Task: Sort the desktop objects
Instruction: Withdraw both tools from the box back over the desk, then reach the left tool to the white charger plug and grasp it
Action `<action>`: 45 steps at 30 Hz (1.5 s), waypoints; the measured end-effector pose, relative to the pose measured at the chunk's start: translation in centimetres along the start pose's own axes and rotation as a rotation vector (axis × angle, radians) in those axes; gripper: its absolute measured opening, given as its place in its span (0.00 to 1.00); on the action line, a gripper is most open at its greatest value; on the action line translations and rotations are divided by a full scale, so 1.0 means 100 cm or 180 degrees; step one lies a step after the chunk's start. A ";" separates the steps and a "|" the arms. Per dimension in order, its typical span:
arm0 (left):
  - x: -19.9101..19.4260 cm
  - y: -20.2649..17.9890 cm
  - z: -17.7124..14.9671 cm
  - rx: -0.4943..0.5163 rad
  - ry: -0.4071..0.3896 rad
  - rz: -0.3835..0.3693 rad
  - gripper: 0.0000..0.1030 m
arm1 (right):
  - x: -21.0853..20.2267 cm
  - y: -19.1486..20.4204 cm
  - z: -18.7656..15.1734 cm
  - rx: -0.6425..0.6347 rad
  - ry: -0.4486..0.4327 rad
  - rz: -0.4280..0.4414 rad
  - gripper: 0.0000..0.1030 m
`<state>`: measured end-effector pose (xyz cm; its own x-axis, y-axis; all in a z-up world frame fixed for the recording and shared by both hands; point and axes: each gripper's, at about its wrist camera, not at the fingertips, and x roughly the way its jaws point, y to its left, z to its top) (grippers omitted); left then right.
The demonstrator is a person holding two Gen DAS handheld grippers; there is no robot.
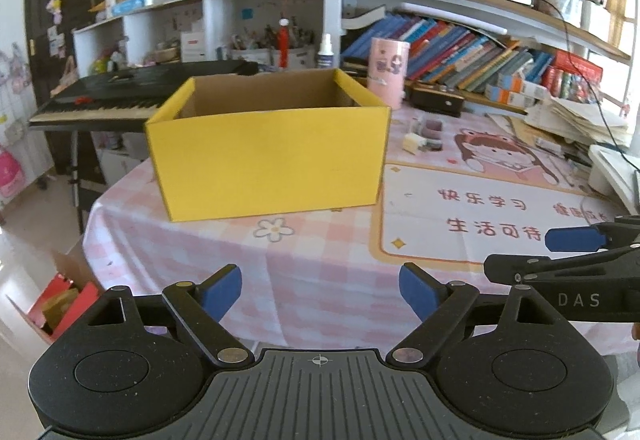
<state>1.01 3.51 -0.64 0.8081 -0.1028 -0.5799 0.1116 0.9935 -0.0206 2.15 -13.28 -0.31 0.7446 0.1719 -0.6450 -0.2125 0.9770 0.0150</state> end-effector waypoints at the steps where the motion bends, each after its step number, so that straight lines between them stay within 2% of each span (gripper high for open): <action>1: 0.002 -0.002 0.001 0.0015 0.0006 -0.0032 0.86 | 0.000 -0.002 0.000 0.0013 -0.0003 -0.0024 0.68; 11: 0.021 -0.029 0.010 0.0176 0.0047 -0.0300 0.86 | -0.001 -0.032 -0.003 0.0185 0.0023 -0.0247 0.69; 22: 0.050 -0.078 0.027 0.0411 0.0073 -0.0573 0.86 | 0.006 -0.087 0.004 0.0405 0.0068 -0.0460 0.69; 37: 0.098 -0.126 0.058 0.0413 0.0068 -0.0596 0.86 | 0.040 -0.152 0.037 0.0398 0.0018 -0.0396 0.69; 45: 0.125 -0.146 0.078 0.0344 0.0038 -0.0466 0.86 | 0.063 -0.184 0.060 0.0408 -0.0014 -0.0272 0.69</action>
<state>14.01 -12.66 -1.26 0.7720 -0.2446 -0.5867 0.2895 0.9570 -0.0182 14.52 -29.43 -0.07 0.7594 0.0876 -0.6447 -0.0659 0.9962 0.0578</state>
